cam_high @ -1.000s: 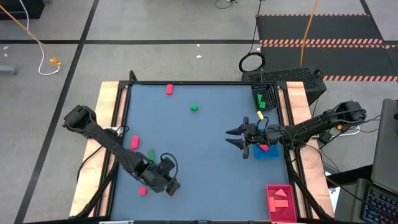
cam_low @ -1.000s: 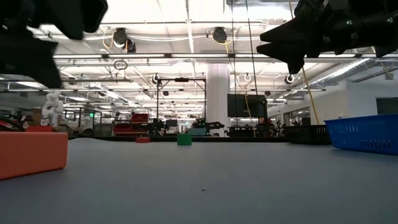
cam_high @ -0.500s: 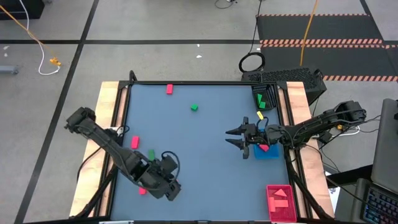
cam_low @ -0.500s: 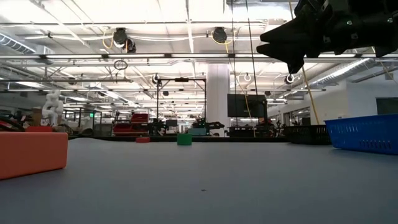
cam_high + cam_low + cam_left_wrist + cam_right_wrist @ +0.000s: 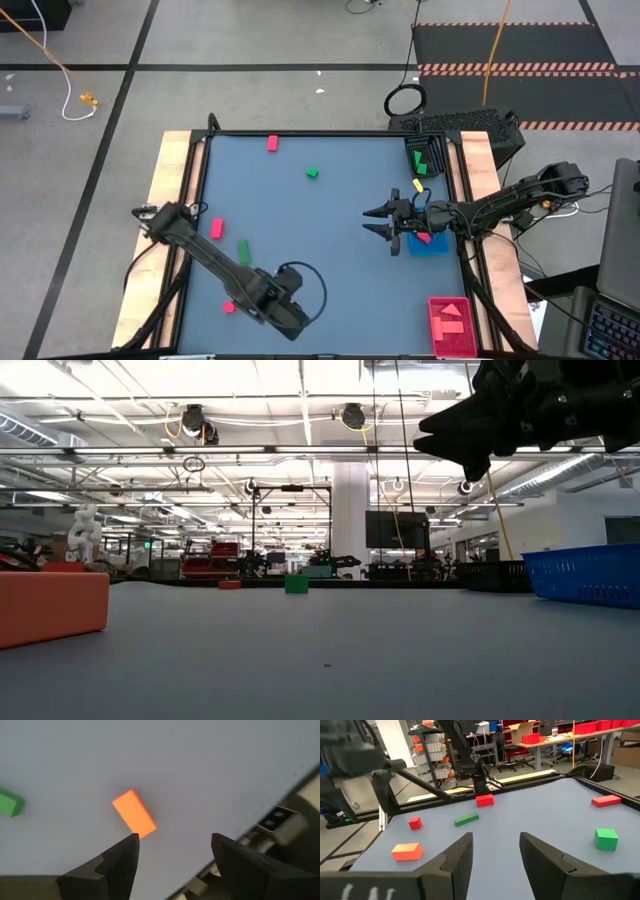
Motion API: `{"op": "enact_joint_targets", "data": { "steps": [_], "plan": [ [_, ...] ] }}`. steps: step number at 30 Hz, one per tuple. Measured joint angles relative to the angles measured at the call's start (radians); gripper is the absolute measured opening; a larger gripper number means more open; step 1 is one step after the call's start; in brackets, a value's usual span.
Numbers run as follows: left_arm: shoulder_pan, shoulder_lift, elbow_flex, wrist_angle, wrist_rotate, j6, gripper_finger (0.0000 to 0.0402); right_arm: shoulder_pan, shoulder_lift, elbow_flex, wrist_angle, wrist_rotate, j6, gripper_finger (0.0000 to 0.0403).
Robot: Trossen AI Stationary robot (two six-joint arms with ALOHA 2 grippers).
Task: Sort & place blocks by color
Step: Put the orange block into the red bin
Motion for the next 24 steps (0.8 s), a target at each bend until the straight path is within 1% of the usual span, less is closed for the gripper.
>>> {"op": "enact_joint_targets", "data": {
  "steps": [5,9,13,17,24],
  "plan": [
    [0.0,0.039,-0.036,0.002,0.0,-0.031,0.025,0.003,0.0,0.0,0.0,-0.001,-0.001,0.0155],
    [0.0,0.045,-0.114,0.012,0.012,-0.075,0.025,0.003,0.0,0.0,0.0,-0.001,-0.001,0.0155],
    [0.0,0.045,-0.204,0.084,0.029,-0.091,0.025,0.003,0.0,0.0,0.0,-0.002,-0.001,0.0155],
    [0.006,0.046,-0.288,0.204,0.071,-0.076,0.025,0.003,0.0,0.0,0.0,-0.002,-0.002,0.0155],
    [0.02,0.046,-0.373,0.256,0.079,-0.077,0.025,0.003,0.0,0.0,0.0,-0.002,-0.008,0.0155]
  ]
}}
